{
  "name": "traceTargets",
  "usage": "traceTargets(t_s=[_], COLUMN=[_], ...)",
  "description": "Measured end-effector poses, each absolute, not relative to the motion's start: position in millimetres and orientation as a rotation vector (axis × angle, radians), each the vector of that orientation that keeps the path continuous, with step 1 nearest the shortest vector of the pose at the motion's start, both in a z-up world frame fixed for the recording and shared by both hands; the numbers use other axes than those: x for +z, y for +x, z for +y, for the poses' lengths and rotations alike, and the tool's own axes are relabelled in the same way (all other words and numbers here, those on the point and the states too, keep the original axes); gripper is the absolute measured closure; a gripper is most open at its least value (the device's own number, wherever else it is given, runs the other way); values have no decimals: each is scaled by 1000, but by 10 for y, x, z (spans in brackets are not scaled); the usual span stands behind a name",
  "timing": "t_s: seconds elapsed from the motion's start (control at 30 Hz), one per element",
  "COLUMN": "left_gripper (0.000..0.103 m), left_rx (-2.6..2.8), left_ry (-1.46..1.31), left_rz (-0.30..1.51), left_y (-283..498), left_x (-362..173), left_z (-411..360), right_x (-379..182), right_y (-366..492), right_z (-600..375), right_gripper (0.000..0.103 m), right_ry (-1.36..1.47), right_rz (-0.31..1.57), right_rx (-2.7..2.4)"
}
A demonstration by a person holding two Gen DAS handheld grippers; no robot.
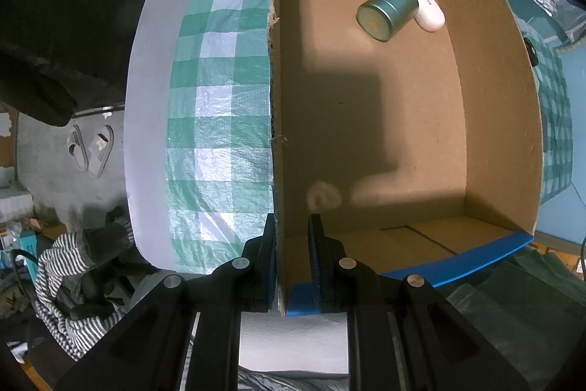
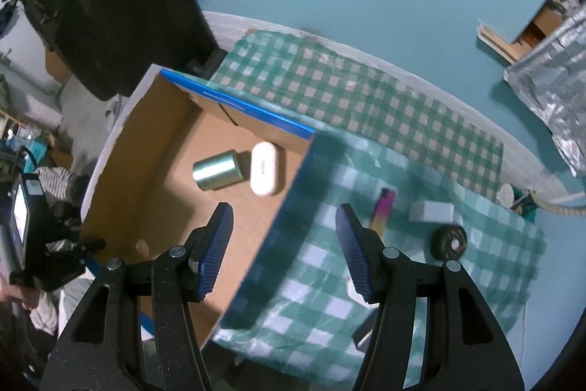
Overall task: Organize rigid objects
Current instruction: 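Release the white case and move the right gripper back to the table, then grasp the grey rectangular charger with the right gripper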
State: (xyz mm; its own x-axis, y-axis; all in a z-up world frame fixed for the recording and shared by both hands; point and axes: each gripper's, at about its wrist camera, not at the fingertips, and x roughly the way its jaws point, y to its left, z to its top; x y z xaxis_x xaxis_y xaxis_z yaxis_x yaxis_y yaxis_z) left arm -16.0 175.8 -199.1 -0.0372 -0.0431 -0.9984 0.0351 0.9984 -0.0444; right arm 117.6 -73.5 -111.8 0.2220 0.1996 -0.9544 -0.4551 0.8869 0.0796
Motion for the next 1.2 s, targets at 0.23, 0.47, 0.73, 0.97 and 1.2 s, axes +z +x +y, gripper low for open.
traceTargets(t_s=[0.23, 0.47, 0.73, 0.97, 1.2], left_gripper=[88, 88, 88, 88, 88], left_rx=[-66, -66, -60, -64, -64], left_ry=[6, 6, 7, 18, 18], left_rz=[1609, 1608, 1612, 1615, 1618], left_y=[-155, -167, -180, -185, -195], left_x=[-1993, -1975, -1988, -1996, -2008], left_z=[1741, 1733, 1736, 1718, 1704], right_x=[-1161, -1343, -1670, -2023, -2391], right_y=[1050, 922, 781, 662, 557], right_z=[-1008, -1386, -1941, -2334, -2540], right_gripper=[44, 44, 44, 44, 44], right_ry=[-199, -149, -60, -7, 31], right_rz=[1290, 1337, 1420, 1484, 1540], right_rx=[420, 356, 232, 125, 65])
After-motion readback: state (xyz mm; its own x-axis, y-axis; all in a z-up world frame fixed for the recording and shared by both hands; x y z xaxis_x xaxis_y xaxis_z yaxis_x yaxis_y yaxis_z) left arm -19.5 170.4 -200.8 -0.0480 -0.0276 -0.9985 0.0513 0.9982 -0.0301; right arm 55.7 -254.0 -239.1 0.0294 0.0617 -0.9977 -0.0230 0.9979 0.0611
